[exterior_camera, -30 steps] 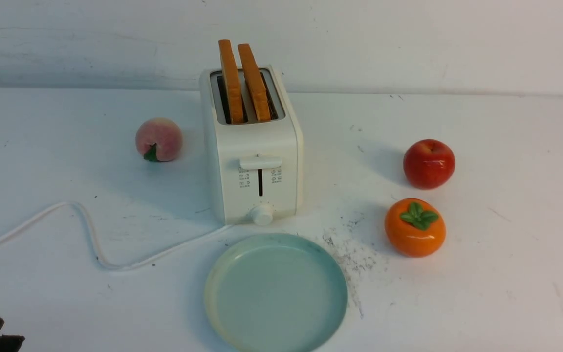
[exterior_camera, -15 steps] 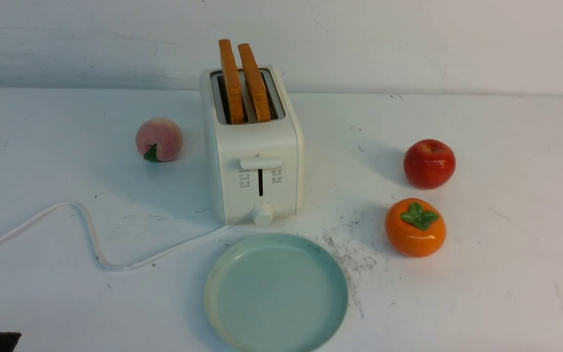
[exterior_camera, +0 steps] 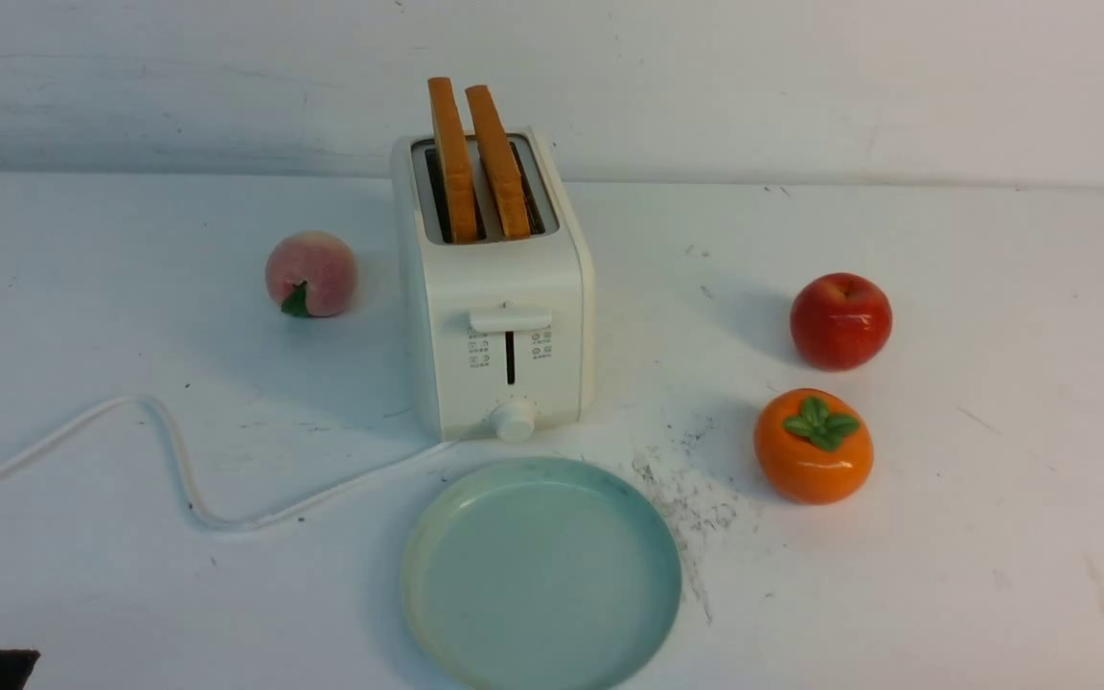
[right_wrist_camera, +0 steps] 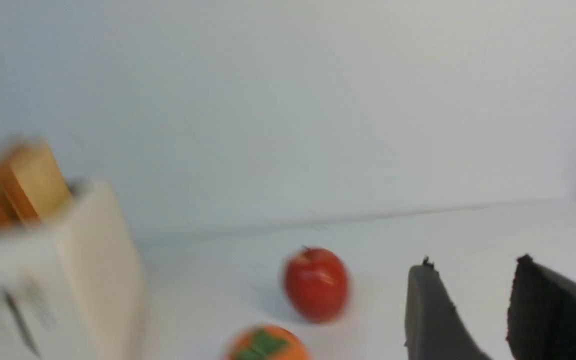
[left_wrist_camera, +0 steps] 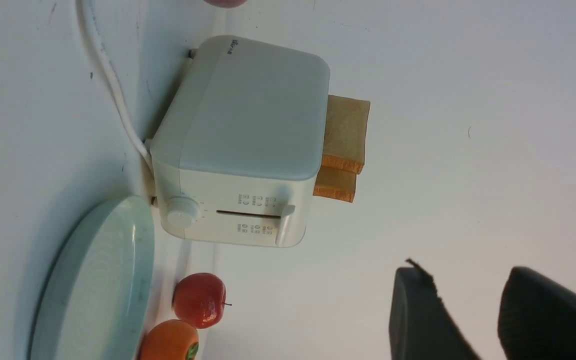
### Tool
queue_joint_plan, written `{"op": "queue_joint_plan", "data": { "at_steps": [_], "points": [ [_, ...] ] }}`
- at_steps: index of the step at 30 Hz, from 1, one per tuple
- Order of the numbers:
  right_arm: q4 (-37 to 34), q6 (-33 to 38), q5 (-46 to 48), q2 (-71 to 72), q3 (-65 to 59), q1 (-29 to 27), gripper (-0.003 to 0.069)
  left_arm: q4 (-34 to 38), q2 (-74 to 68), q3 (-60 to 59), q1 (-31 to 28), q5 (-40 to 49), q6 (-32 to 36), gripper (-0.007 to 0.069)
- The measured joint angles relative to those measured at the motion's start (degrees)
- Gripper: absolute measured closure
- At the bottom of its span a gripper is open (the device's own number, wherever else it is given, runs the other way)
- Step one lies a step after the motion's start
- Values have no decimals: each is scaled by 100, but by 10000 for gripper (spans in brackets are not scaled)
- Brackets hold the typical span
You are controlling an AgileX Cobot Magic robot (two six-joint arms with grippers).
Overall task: Take toasted bread from bread machine on white table place on plate.
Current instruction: 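Grasp the toast slice in the toaster and pull it up out of the slot with the right gripper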
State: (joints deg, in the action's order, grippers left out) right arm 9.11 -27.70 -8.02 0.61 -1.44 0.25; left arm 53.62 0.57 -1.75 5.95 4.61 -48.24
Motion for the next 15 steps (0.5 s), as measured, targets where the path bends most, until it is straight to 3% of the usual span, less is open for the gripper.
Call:
{"op": "queue_joint_plan", "data": {
  "at_steps": [5,8,15],
  "points": [
    [-400,-2711,-310,0,0,0,419,0,0,0,0,107,240,386],
    [-339,-3393,-305,0,0,0,419,0,0,0,0,178,265,386],
    [-6,-3615,-352,0,0,0,419,-6,0,0,0,195,311,386]
  ]
}}
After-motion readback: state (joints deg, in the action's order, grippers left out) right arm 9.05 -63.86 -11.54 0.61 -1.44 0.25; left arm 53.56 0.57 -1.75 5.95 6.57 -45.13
